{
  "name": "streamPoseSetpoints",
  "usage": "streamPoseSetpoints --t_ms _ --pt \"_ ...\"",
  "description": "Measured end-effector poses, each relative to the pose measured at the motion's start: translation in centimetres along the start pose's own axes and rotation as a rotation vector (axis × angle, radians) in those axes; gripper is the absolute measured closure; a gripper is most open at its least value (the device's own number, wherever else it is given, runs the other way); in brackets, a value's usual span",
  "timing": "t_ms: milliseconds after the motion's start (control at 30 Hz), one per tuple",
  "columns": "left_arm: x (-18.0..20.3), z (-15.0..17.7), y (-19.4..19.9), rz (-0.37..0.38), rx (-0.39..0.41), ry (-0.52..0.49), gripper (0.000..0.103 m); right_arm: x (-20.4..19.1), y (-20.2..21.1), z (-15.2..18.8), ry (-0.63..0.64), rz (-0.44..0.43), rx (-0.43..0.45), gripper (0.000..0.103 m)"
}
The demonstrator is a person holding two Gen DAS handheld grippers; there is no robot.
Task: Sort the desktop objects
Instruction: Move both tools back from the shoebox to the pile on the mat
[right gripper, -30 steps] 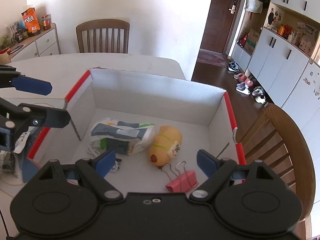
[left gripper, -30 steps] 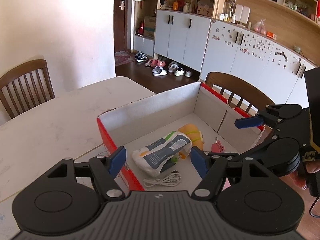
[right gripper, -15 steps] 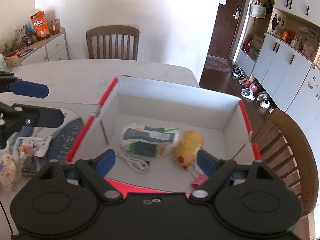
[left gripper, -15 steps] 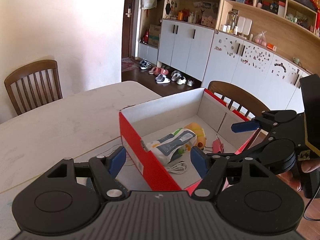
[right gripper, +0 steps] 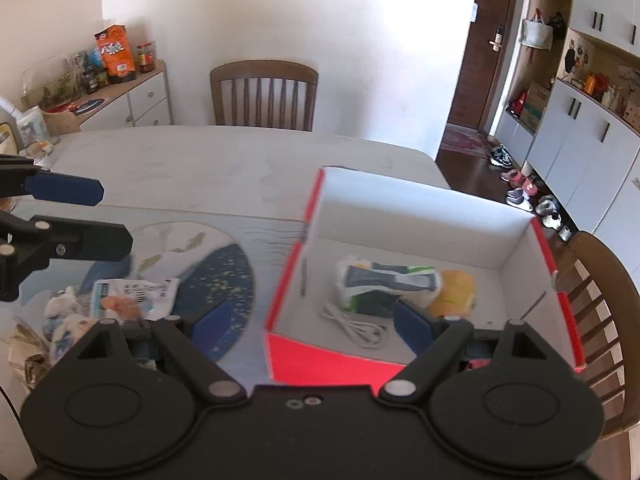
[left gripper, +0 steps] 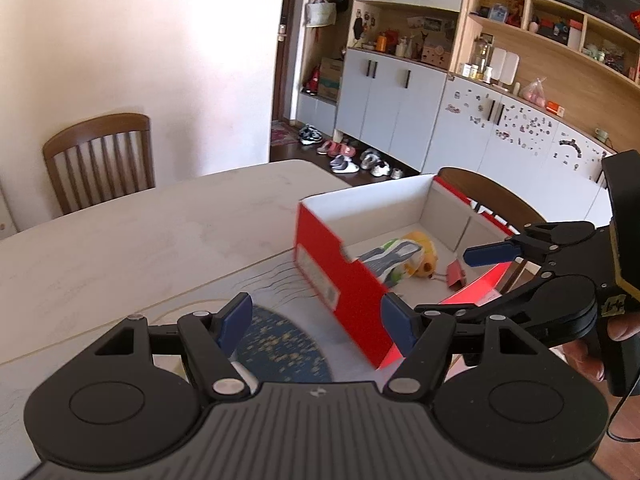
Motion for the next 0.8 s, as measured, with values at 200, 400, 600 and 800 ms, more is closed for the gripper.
streamPoseSetpoints --t_ms 200,400,600,800 --pt "-2.0 1.4 2.7 -0.013 -0.002 0.008 0.033 -2.6 0.8 0.4 -0.007 -0.031 0.004 0.013" --pt "-3.9 3.5 4.9 -0.038 -0.017 0.022 0.031 -4.8 1.4 0.8 -0.008 -0.043 -0.001 0.012" --pt "-5.1 5.9 6.5 -0.052 -0.025 0.044 0.022 -7.1 1.7 1.0 -0.003 -0.058 -0.005 0.012" --pt "-6.0 8.9 7.6 -0.057 -0.049 0.056 0.016 -9.2 1.6 1.5 0.005 -0.068 -0.019 0.012"
Point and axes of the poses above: each gripper's, at about its wrist camera, not at the fingertips, and y roughly against the way its jaws point, x to its right, z to its underside, the point moved 4 cm from there along -y, roughly the way its jaws point, and after that the axes turned 9 degrees about z, right-handed, at the moved point
